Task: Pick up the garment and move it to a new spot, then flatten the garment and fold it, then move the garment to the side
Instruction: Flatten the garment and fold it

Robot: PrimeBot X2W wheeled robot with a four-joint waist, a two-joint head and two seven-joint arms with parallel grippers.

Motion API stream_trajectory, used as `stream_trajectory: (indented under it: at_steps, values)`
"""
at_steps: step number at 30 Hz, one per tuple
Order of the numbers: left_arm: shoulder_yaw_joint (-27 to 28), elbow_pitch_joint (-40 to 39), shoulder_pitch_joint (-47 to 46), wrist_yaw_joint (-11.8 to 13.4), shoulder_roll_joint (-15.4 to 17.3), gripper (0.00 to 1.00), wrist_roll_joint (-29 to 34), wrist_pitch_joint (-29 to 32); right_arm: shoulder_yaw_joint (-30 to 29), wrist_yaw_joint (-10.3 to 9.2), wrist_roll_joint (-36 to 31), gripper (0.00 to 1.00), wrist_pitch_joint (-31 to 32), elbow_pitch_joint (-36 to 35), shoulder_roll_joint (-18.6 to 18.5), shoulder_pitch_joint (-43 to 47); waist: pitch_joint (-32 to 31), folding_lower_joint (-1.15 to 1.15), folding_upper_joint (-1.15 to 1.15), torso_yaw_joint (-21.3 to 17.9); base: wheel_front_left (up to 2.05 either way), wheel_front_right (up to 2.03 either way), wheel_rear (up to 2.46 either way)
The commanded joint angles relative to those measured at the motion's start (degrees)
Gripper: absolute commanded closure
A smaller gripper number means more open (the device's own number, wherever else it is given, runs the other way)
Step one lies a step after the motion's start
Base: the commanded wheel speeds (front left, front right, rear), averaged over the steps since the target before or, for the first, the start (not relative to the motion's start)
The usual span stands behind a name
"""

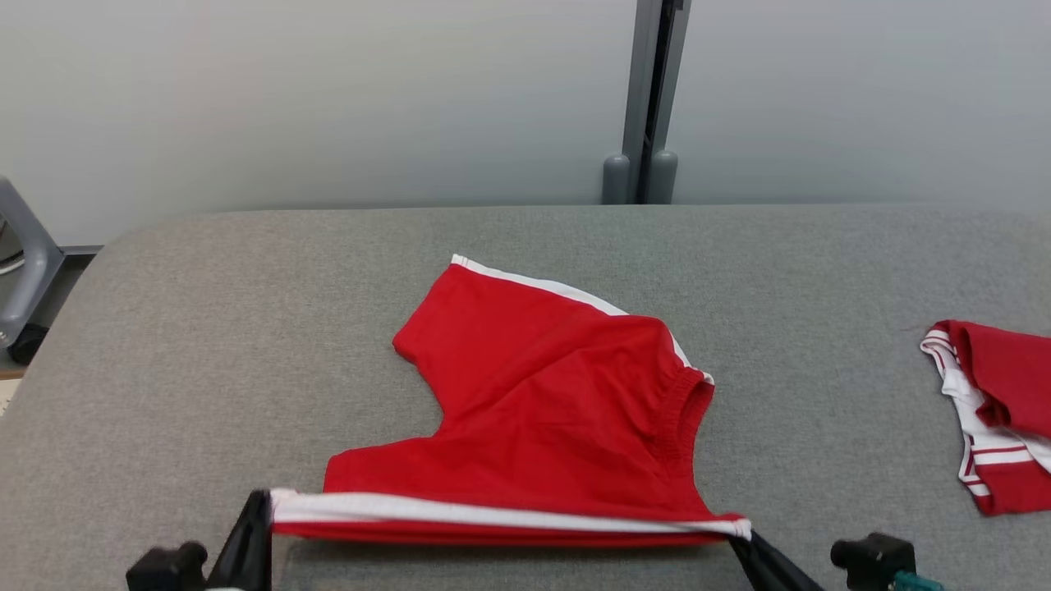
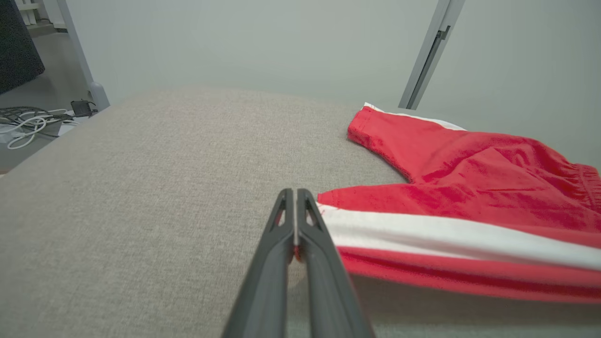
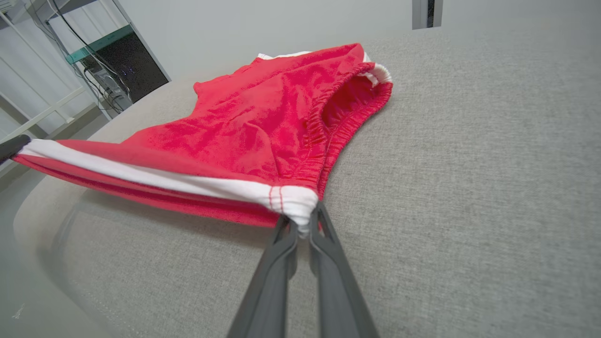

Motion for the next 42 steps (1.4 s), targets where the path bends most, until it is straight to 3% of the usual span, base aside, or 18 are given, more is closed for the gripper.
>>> stream_trajectory:
  at_steps: [1, 7, 19, 29, 35, 36, 37, 38, 39, 40, 42]
  values:
    - [0.24, -0.8, -4.37, 0.2, 1.16, 1.0, 1.0, -0.1, -1.63, -0.53, 1.12, 1.0, -0.3, -0.46, -0.51, -2.28, 1.85, 0.0, 0.0, -1.25, 0.0, 0.0, 0.0]
    - [-2.32, 1.3, -19.61, -0.49, 2.58, 1.0, 2.47, -0.1, -4.14, -0.44, 0.32, 1.0, -0.29, 0.58, 2.69, -11.68, 9.61, 0.0, 0.0, -3.76, 0.0, 0.0, 0.0]
    - [-8.22, 15.29, -45.8, -0.62, 5.39, 1.0, 4.34, -0.1, -8.46, -0.32, -2.37, 1.0, -0.29, 5.02, 9.09, -27.18, 22.92, 0.0, 0.0, -8.51, 0.0, 0.0, 0.0]
    - [-12.38, 27.78, -58.96, -0.63, 8.61, 1.0, 6.16, -0.1, -9.17, -0.32, -2.57, 1.0, -0.28, 6.38, 11.12, -34.2, 29.53, 0.0, 0.0, -11.78, 0.0, 0.0, 0.0]
    - [-13.79, 31.22, -62.03, -0.52, 8.44, 1.0, 6.72, -0.1, -7.95, -0.31, -0.28, 1.0, -0.27, 5.27, 11.15, -34.98, 30.42, 0.0, 0.0, -12.13, 0.0, 0.0, 0.0]
    - [-13.86, 31.83, -62.25, -0.53, 8.34, 1.0, 6.54, -0.1, -7.41, -0.3, -0.21, 0.86, -0.27, 4.99, 11.2, -35.17, 30.49, 0.0, 0.0, -12.17, 0.0, 0.0, 0.0]
    - [-13.94, 32.26, -62.44, -0.53, 8.19, 1.0, 6.35, -0.1, -7.12, -0.3, 0.17, 0.53, -0.27, 4.65, 11.24, -35.31, 30.55, 0.0, 0.0, -12.18, 0.0, 0.0, 0.0]
    - [-14.01, 32.44, -62.59, -0.53, 8.1, 0.75, 6.28, -0.09, -6.92, -0.3, 0.41, 0.0, -0.27, 4.34, 11.25, -35.38, 30.56, 0.0, 0.0, -12.15, 0.0, 0.0, 0.0]
    - [-14.05, 32.54, -62.55, -0.41, 7.99, 0.16, 6.22, -0.1, -6.52, -0.3, 0.2, 0.0, -0.27, 4.1, 11.26, -35.49, 30.53, 0.0, 0.0, -12.09, 0.0, 0.0, 0.0]
    - [-14.11, 32.53, -62.41, -0.32, 7.8, 0.0, 6.14, -0.1, -6.49, -0.3, 0.27, 0.0, -0.27, 3.76, 11.3, -35.43, 30.49, 0.0, 0.0, -12.03, 0.0, 0.0, 0.0]
    - [-14.05, 32.04, -61.82, -0.27, 7.42, 0.0, 5.81, -0.1, -6.37, -0.3, -2.43, 0.0, -0.27, 3.12, 11.2, -35.58, 30.25, 0.0, 0.0, -11.86, 0.0, 0.0, 0.0]
